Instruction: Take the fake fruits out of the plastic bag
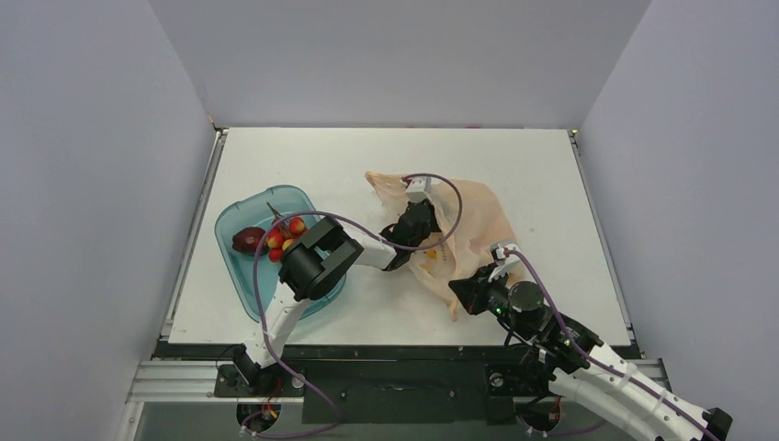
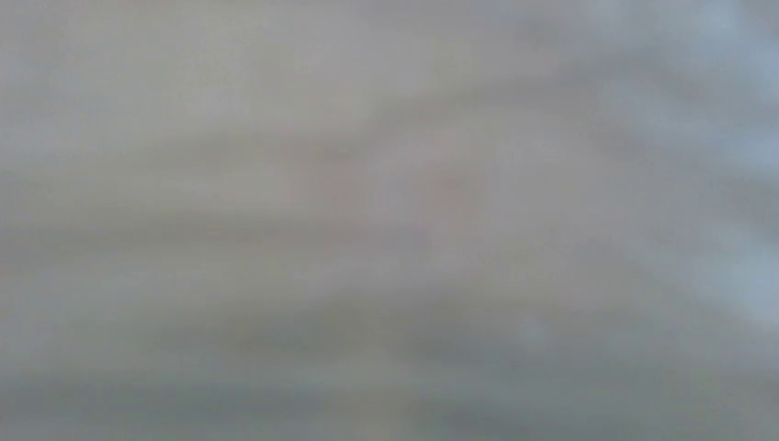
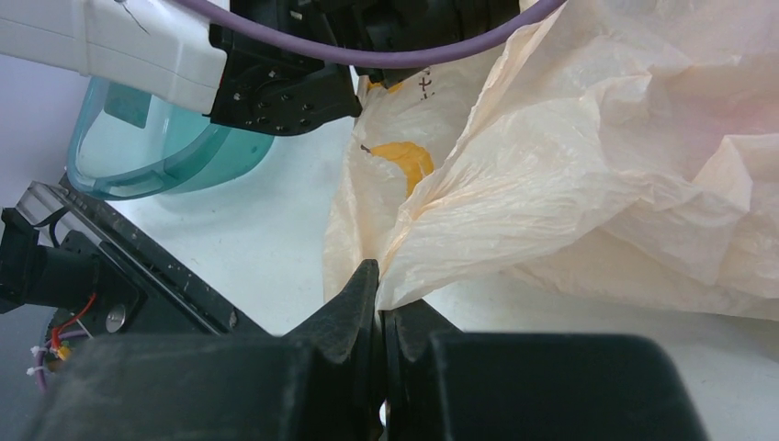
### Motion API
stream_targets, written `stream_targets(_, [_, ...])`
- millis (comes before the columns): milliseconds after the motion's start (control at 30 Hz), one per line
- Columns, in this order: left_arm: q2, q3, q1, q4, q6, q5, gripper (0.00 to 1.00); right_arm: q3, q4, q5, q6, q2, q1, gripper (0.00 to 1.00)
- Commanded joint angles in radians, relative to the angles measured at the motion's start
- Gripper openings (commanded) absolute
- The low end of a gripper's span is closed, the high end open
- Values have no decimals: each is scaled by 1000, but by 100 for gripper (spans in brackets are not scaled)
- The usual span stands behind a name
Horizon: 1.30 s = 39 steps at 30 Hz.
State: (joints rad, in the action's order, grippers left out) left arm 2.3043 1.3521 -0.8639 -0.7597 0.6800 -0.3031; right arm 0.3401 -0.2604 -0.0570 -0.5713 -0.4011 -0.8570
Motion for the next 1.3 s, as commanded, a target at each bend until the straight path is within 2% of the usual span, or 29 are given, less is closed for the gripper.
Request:
stream_targets(0, [-30,-78,4,-127,43,-5,4,33,0,-15,16,26,8,0])
stream_targets(100, [-71,-131,5,-144,29,-8,0,31,-1,-23,16,36,9,0])
stream_targets(467, [-281,-347,7,-157,40,27,0,45,-82,-116,-38,91,9,0])
stream_targets(667, [-424,-436,12,-97,124,131,0,72,-80,-168,-32,24,9,0])
stream_targets(800, [-511,-496,14,-23,184,192,0,85,-20,-184,-17,-73,9,0])
stream_targets(1000, [-691,-542,21,228,222,278,0,118,36,-278,40,-169,10,0])
stream_targets(1233, [-975,-554,21,688,123,323,0,154,66,-379,127,-252,16,0])
stream_targets(1267, [-1041,-534,23,813,104,319,0,155,68,-380,140,-264,16,0])
